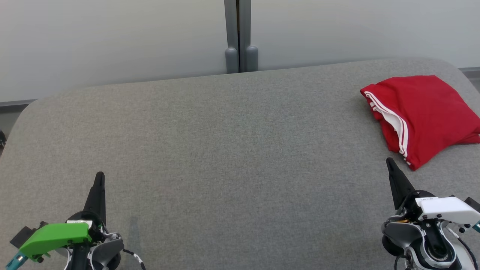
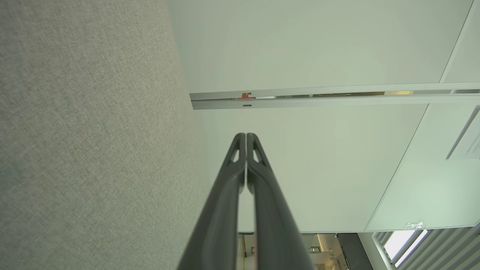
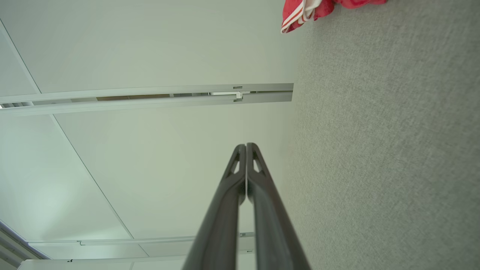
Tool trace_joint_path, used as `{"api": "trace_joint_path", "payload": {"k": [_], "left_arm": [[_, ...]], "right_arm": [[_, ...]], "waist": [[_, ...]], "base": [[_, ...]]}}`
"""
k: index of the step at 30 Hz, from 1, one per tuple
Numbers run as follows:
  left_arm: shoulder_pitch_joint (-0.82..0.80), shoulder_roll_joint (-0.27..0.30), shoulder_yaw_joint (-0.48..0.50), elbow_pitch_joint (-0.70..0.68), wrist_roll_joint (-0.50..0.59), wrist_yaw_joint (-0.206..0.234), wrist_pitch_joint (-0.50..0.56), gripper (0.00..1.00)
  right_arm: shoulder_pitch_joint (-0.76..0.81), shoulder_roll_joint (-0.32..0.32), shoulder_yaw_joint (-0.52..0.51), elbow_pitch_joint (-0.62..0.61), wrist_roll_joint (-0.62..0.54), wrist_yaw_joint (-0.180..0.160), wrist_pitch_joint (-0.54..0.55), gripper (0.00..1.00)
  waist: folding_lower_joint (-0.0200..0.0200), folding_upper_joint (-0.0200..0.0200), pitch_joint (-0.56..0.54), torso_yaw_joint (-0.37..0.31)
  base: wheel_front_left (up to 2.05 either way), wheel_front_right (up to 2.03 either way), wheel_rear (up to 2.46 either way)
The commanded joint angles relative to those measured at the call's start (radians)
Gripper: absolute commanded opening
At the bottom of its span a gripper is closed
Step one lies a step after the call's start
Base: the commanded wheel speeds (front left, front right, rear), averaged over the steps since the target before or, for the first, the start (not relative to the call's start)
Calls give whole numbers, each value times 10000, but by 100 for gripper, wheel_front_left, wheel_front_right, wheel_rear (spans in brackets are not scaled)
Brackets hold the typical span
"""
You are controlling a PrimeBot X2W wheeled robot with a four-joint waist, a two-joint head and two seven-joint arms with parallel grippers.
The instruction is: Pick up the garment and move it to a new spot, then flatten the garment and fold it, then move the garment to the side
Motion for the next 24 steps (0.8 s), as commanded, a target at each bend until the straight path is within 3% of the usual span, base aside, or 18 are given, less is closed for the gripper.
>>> {"api": "trace_joint_path", "payload": {"k": [1,24], "left_arm": [[-122,28,53,15,58,-38,36,0],[-127,-3,87,16,87,-38,76,0]], "right_arm": [[-52,-37,-14,19,64,4,35,0],[-52,-37,-12,18,65,4,34,0]], "waist": [[0,0,0,1],[0,0,0,1]], "base": [[0,0,0],[0,0,0]]}}
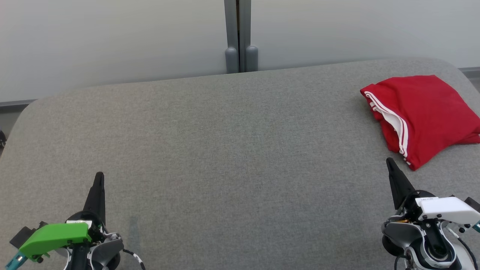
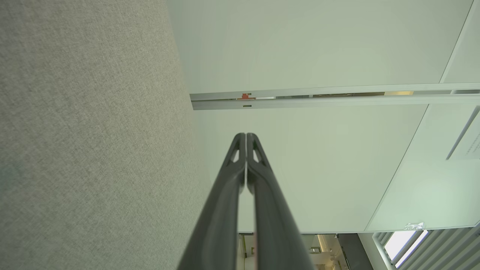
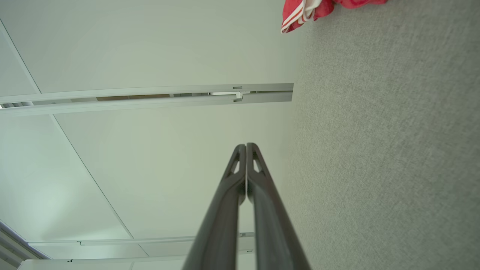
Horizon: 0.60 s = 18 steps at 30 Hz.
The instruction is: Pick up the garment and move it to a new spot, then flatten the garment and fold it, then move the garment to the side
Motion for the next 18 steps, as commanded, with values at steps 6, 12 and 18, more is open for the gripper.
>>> {"api": "trace_joint_path", "payload": {"k": [6,12,18], "left_arm": [[-126,8,56,14,70,-38,48,0],[-128,2,63,15,78,-38,59,0],[-129,-3,68,15,59,-38,66,0]], "right_arm": [[-52,-38,-12,16,65,4,33,0],[-52,-38,-12,16,65,4,33,0],[-52,-38,-11,16,66,4,33,0]], "waist": [[0,0,0,0],[0,0,0,0],[0,0,0,0]], "base": [[0,0,0],[0,0,0],[0,0,0]]}}
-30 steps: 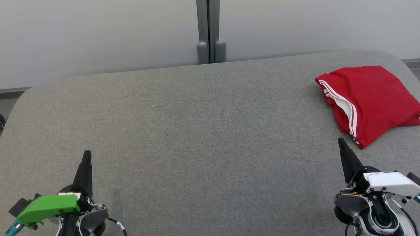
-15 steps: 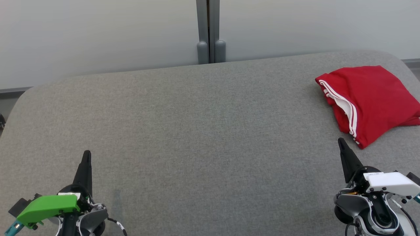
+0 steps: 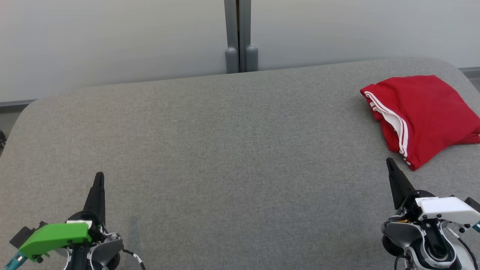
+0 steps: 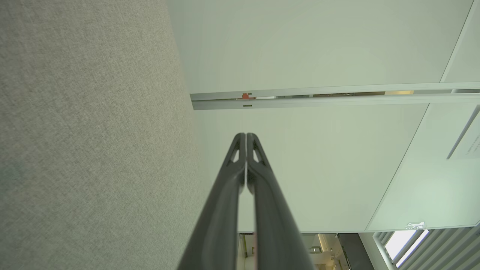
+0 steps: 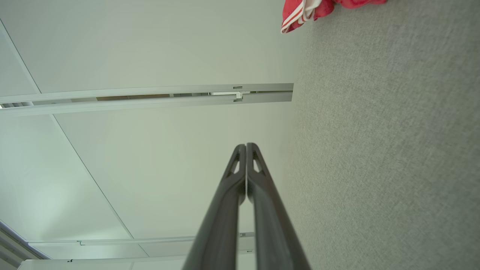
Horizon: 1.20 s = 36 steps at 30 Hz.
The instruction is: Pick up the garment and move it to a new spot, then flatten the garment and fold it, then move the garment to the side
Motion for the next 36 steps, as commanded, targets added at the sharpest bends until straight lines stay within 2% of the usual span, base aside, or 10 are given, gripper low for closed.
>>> {"api": "trace_joint_path", "payload": {"k": [1,36], "left_arm": [[-128,7,46,13,20,-38,37,0],[-132,-10,73,14,60,-39,48,0]], "right_arm": [[-52,-38,-11,16,66,4,33,0],[-52,-38,-10,16,67,4,32,0]], "waist": [[0,0,0,0],[0,0,0,0]], "base": [[0,0,0],[0,0,0]]}}
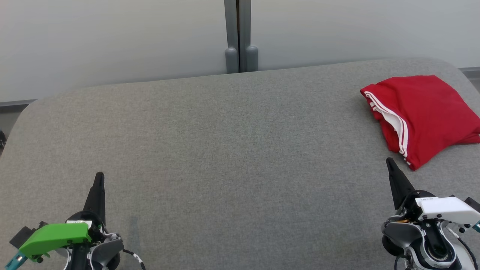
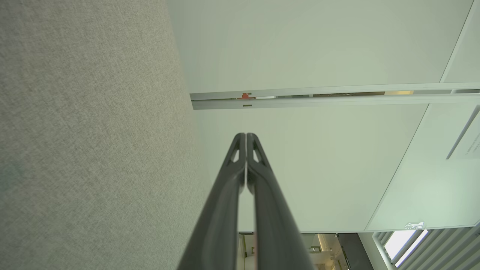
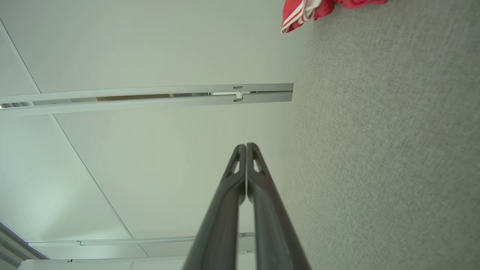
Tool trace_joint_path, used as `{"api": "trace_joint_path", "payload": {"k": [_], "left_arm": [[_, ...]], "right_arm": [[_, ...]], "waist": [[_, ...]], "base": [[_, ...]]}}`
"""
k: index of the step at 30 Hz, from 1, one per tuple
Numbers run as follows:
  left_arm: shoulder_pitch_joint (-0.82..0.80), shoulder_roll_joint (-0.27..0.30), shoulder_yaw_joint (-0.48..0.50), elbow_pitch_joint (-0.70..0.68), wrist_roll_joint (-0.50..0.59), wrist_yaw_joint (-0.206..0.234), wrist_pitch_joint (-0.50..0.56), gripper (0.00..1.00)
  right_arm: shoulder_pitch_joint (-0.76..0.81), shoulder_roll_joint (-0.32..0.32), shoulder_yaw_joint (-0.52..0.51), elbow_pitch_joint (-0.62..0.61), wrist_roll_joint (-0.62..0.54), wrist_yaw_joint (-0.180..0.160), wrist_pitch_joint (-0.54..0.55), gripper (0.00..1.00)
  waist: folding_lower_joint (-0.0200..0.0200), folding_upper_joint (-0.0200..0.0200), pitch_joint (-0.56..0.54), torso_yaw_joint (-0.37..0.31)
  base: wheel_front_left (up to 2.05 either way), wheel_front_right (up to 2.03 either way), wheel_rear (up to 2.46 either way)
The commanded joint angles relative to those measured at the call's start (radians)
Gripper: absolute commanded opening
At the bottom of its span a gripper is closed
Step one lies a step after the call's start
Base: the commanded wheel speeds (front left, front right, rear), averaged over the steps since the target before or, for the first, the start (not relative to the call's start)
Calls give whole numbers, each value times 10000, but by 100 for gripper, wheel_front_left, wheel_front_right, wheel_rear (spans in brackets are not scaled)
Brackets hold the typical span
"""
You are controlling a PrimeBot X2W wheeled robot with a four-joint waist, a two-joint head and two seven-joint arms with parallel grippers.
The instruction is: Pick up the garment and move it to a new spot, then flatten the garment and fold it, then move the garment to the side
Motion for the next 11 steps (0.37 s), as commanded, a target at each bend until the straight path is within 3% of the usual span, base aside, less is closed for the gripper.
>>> {"api": "trace_joint_path", "payload": {"k": [1,11], "left_arm": [[-131,12,42,14,57,-39,9,0],[-132,7,44,14,63,-39,17,0]], "right_arm": [[-52,-38,-10,16,67,4,32,0],[-51,-38,-10,16,67,4,32,0]], "waist": [[0,0,0,0],[0,0,0,0]], "base": [[0,0,0],[0,0,0]]}}
